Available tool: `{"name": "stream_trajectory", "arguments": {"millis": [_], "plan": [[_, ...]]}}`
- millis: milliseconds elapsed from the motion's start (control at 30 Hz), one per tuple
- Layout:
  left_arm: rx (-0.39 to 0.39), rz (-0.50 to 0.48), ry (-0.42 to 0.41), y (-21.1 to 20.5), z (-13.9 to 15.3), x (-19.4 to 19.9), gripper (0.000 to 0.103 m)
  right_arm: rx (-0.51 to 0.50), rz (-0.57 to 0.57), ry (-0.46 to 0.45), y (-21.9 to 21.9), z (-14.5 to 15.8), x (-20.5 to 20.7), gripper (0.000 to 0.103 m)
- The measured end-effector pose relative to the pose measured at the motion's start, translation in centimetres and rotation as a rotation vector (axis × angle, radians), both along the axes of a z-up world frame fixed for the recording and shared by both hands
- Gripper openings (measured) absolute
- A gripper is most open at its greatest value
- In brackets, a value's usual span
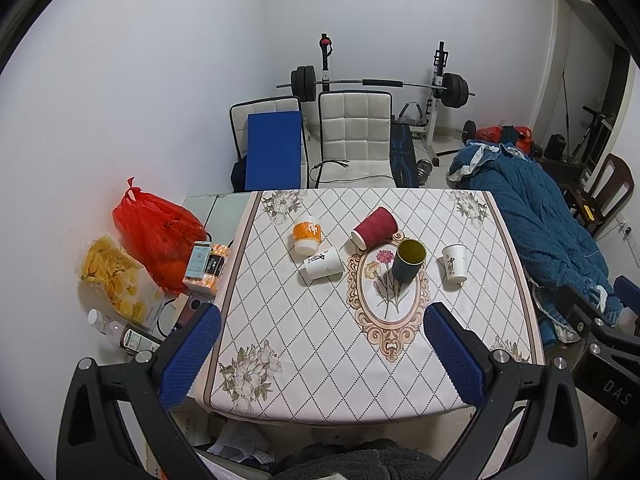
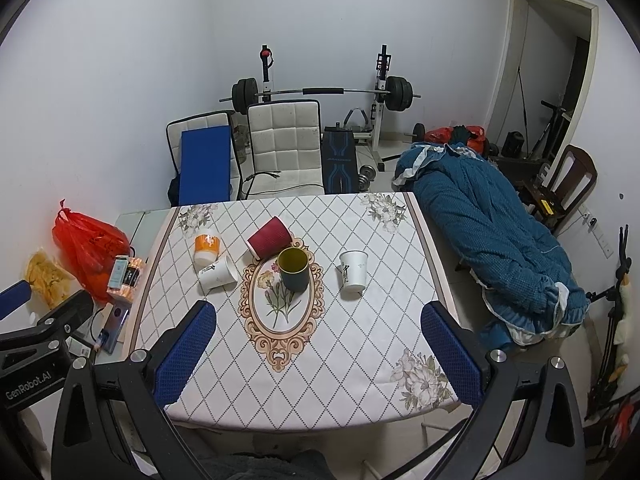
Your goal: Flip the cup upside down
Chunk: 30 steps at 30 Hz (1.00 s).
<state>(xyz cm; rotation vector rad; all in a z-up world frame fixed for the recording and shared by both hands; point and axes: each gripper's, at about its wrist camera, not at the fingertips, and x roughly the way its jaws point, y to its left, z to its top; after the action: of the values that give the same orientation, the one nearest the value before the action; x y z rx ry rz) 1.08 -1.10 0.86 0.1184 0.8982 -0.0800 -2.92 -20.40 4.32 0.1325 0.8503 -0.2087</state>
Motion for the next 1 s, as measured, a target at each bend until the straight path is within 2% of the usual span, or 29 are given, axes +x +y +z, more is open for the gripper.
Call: {"name": "stream_trajectory", "arguments": {"millis": [567, 733, 867, 1000], "plan": [[-0.001, 0.007, 0.009, 0.2, -0.1, 0.7, 0.103, 0.010, 0.004, 0.005, 0.6, -0.2, 0.7, 0.103], [0.006, 0.012, 0.019, 0.6, -1.5, 1.4, 0.103, 0.021, 0.005, 0.017, 0.7, -1.0, 1.3, 0.103], [0.025, 0.028, 0.048, 0.9, -3.8, 2.2, 0.103, 0.028, 0.000, 0.058, 0.1, -2.9, 2.2, 0.103], [0.055, 0.054, 0.092, 0.6, -6.8, 3.4, 0.103, 0.035, -0.004, 0.146, -0.8, -7.0, 3.6, 0.103]]}}
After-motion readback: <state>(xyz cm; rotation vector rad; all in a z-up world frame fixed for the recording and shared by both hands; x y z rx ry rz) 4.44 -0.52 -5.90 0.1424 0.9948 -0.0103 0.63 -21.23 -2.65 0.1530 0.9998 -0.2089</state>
